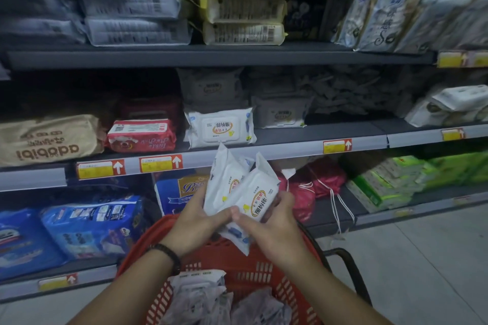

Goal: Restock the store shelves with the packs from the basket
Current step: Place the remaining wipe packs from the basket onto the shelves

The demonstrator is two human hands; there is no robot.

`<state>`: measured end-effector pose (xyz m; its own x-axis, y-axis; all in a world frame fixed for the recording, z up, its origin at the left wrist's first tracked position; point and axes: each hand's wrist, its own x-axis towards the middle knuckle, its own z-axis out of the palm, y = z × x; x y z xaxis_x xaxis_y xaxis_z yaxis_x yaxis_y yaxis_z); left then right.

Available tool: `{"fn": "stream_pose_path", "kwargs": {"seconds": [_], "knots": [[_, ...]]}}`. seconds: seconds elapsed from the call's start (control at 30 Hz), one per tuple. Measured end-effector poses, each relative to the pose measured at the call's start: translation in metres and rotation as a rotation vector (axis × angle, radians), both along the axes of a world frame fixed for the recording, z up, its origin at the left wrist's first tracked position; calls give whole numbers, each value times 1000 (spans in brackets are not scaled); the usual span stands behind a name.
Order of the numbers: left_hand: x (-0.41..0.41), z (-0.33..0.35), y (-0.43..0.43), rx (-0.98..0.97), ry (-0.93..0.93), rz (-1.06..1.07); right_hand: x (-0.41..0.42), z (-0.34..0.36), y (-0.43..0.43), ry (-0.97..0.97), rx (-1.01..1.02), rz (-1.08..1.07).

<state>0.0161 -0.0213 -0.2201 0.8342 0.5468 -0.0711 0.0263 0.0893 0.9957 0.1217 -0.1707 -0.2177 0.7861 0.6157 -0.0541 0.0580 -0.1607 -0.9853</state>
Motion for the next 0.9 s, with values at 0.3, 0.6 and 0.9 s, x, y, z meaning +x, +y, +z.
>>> {"fn": "stream_pose_path", "kwargs": {"seconds": [0.3,0.6,0.9], "knots": [[3,15,-17,-189,-69,5,17,3,0,-293,-111,41],[1,20,-8,-227,-50,19,46,19,-10,-862,-221,153],[4,14,-2,-94,-56,67,38,7,-3,-916,-103,139]]}}
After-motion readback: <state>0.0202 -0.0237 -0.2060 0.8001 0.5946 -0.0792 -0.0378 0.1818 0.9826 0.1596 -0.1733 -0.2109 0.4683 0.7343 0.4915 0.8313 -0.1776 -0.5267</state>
